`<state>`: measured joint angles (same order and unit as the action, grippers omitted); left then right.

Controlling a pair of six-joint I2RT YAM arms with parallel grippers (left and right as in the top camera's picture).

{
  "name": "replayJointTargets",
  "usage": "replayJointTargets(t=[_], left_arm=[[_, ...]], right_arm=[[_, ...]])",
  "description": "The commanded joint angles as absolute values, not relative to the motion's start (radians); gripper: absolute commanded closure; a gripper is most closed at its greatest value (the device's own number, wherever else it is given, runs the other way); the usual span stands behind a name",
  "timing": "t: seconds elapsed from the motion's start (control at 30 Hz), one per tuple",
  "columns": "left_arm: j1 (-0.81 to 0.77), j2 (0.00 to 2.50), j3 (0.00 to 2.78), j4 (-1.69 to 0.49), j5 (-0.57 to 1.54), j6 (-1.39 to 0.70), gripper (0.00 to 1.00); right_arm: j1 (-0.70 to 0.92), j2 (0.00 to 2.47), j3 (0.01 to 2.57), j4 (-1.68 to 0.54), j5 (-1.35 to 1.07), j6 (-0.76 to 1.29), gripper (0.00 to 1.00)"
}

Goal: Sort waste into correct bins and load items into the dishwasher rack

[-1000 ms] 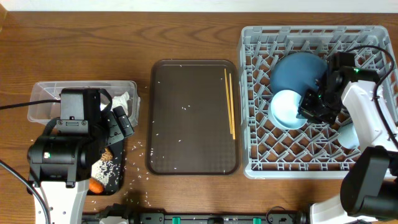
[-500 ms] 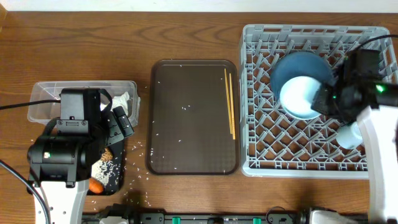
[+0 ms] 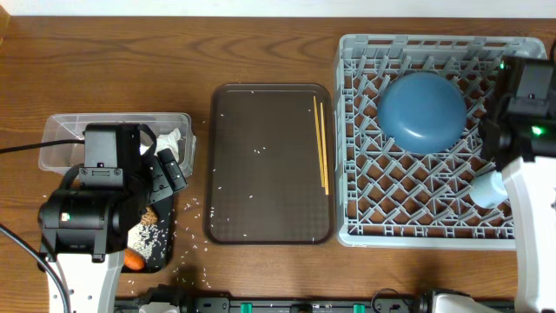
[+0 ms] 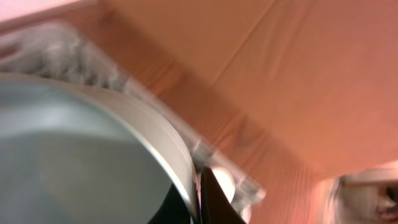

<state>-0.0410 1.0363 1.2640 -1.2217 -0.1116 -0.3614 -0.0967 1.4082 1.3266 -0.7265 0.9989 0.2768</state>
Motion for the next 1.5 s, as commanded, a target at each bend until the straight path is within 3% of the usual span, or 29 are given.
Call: replayJointTargets(t=[0.0,0.2,0.53,0.97,1.3,1.47], left_arm=[[-0.038,1.038,1.274,-1.223,-0.124,-0.348,0.02],[-0.038,1.038,1.274,-1.223,-0.124,-0.348,0.02],[-0.038,1.038,1.274,-1.223,-0.124,-0.348,0.02],[-0.038,1.038,1.274,-1.223,-0.124,-0.348,0.02],[-0.038,1.038,1.274,-1.223,-0.124,-0.348,0.02],[-0.038,1.038,1.274,-1.223,-0.124,-0.348,0.02]], right_arm=[[-0.095,1.488,1.337,-0.581,1.28,-0.02,0.99],[-0.102,1.623,1.337,-0.305,1.439,-0.311,0.99],[-0.138,1.832,1.337,-0.146,1.467,-0.431,0.99],[-0.194,2.038,1.337,0.385,1.325,-1.075,0.99],[-0.176,2.058,1.337,0.387,1.278,-1.101,0.99],[-0.141,2.058,1.337,0.377,1.274,-1.102,0.92]])
